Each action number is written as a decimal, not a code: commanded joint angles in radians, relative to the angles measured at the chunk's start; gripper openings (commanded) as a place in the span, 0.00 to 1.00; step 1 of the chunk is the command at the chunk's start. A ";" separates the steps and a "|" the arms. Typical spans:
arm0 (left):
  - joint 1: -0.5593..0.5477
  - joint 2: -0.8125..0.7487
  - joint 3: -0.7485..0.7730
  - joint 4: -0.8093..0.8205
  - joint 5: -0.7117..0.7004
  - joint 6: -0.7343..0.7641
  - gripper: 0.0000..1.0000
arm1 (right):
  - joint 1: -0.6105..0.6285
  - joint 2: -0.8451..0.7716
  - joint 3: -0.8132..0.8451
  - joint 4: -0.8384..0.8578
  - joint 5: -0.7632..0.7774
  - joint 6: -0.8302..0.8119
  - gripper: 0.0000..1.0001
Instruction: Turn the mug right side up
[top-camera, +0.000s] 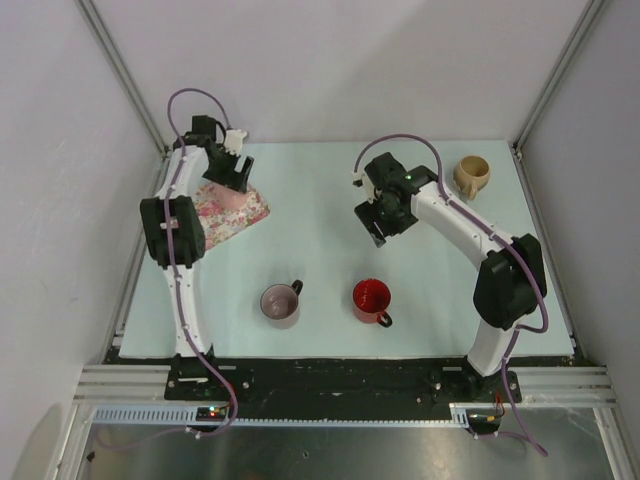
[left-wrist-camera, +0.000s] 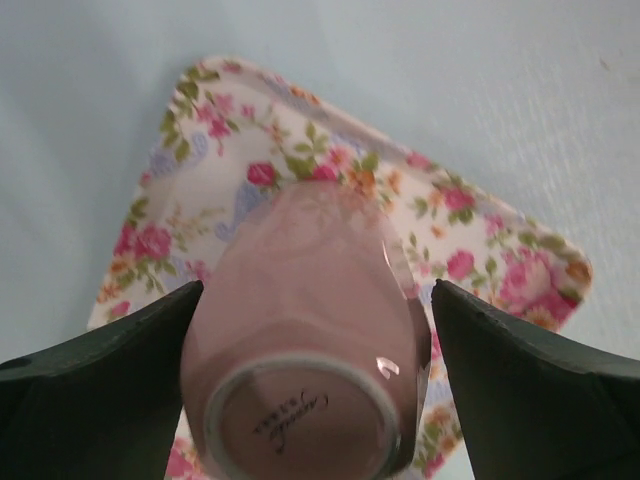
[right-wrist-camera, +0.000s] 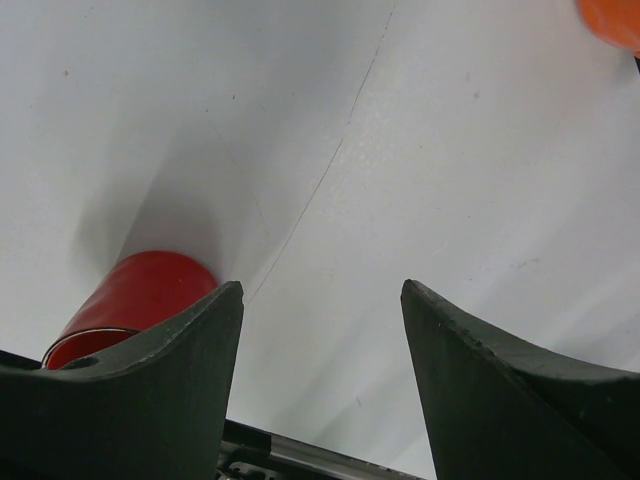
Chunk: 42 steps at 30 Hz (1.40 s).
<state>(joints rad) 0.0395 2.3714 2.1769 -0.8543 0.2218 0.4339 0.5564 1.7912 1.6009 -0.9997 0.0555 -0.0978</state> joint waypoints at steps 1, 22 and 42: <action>0.017 -0.171 -0.069 -0.015 0.057 0.067 0.99 | 0.005 -0.029 -0.002 -0.010 -0.016 0.003 0.69; 0.137 -0.256 -0.313 -0.051 0.158 0.640 0.81 | 0.008 -0.022 -0.002 -0.038 -0.079 -0.019 0.69; 0.100 -0.149 -0.209 -0.051 0.163 0.651 0.12 | 0.012 -0.015 0.046 -0.093 -0.078 -0.015 0.69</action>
<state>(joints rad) 0.1440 2.2543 1.9583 -0.9009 0.3283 1.0588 0.5610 1.7912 1.5982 -1.0721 -0.0162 -0.1070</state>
